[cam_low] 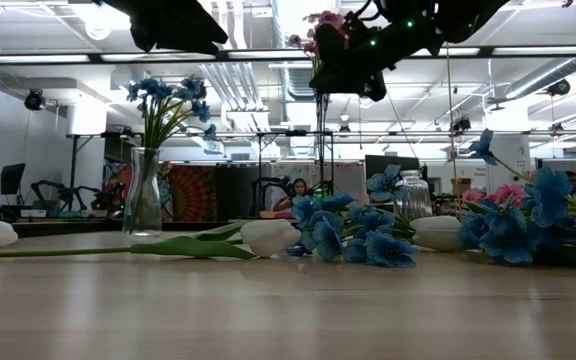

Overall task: Sort flowers into vase by color
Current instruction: Put the top left pink flowers into the green vase

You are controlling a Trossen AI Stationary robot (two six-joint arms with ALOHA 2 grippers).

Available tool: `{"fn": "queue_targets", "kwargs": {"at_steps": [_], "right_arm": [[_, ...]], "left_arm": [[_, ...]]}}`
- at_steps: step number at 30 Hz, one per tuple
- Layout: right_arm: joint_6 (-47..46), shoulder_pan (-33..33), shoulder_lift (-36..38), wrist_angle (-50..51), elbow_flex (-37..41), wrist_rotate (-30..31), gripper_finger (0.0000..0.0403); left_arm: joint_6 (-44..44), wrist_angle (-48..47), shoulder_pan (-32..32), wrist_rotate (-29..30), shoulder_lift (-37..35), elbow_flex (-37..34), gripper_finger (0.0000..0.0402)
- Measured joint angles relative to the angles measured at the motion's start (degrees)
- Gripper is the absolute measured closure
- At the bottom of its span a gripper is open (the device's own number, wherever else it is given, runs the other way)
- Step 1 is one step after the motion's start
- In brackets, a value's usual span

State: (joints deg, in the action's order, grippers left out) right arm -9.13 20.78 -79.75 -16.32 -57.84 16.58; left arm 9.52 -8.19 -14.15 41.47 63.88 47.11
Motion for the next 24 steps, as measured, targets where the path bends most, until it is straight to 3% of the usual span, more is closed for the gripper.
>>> {"fn": "queue_targets", "kwargs": {"at_steps": [15,24], "right_arm": [[0.1,0.0,0.9,2.0,0.0,0.0,0.0218],[-0.3,-0.1,4.6,8.4,0.0,0.0,0.0184]], "left_arm": [[0.0,0.0,0.0,0.0,0.0,0.0,0.0192],[0.0,0.0,0.0,0.0,0.0,0.0,0.0192]]}}
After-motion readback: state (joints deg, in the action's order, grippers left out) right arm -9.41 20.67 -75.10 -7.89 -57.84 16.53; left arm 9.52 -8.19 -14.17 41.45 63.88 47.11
